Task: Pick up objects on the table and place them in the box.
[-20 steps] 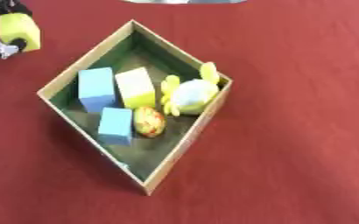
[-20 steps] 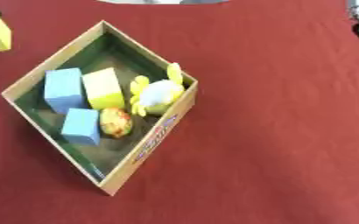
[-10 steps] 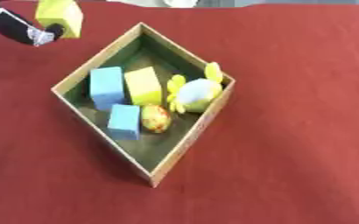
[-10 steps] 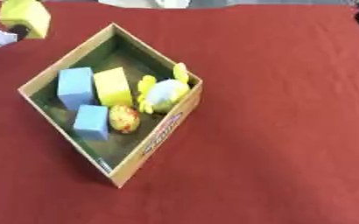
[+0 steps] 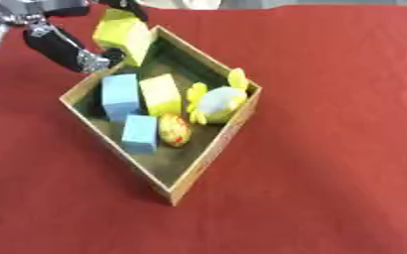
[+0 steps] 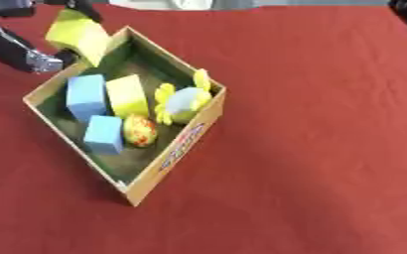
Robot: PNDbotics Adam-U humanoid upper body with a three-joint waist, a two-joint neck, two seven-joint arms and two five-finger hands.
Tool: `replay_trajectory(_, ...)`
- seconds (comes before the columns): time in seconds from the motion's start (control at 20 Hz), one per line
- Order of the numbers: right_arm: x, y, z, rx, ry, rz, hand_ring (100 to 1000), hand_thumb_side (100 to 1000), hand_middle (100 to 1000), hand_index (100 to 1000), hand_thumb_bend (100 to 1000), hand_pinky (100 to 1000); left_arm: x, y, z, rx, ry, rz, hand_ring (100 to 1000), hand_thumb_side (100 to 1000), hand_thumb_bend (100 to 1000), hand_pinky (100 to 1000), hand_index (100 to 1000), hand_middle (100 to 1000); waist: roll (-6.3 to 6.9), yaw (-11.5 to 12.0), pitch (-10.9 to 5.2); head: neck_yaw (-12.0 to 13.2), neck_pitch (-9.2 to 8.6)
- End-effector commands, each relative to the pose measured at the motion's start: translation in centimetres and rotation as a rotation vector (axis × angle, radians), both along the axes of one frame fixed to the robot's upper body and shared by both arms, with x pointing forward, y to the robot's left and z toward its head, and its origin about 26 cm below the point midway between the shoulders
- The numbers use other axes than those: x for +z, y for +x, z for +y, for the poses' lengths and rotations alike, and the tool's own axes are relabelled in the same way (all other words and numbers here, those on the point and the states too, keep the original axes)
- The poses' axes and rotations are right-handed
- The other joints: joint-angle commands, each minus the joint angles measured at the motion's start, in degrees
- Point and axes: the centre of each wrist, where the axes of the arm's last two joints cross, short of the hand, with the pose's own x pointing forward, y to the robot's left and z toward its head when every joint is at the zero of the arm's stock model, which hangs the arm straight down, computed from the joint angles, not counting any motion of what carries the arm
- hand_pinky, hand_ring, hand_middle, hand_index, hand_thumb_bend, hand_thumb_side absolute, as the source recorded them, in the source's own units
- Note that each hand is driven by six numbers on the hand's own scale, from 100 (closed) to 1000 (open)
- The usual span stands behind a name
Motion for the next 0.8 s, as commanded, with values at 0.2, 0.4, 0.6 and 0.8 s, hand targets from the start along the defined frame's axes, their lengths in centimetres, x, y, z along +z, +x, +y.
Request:
replay_trajectory(0.2,0.9,-0.3,0.1,0.012,-0.009,-0.027,808,540,632,816,100,875,0.0,-2.7,-2.9,-0.052,0.044,0.018,677,100,106,783,804,543,-0.43,0.1,-1.92,-0.1,0.55)
replay_trajectory(0.4,0.9,-0.3,0.2,0.017,-0.006,-0.026,807,541,631,816,100,875,-1.6,-2.6,-4.0,-0.03,0.084,0.048,687,100,129,786,812,557,-0.35,0.0,-1.8,0.2,0.43)
replay_trajectory(0.6,0.8,-0.3,0.2,0.015,-0.001,-0.025,808,542,630,815,100,875,-3.5,-1.4,-4.0,0.023,0.103,0.076,709,100,174,801,826,585,-0.31,-0.2,-1.7,0.2,0.32)
replay_trajectory(0.8,0.7,-0.3,0.2,0.011,0.004,-0.02,808,543,630,815,100,874,-5.0,-0.4,-3.8,0.059,0.11,0.075,786,170,263,856,874,683,-0.36,-0.3,-1.54,0.0,0.3)
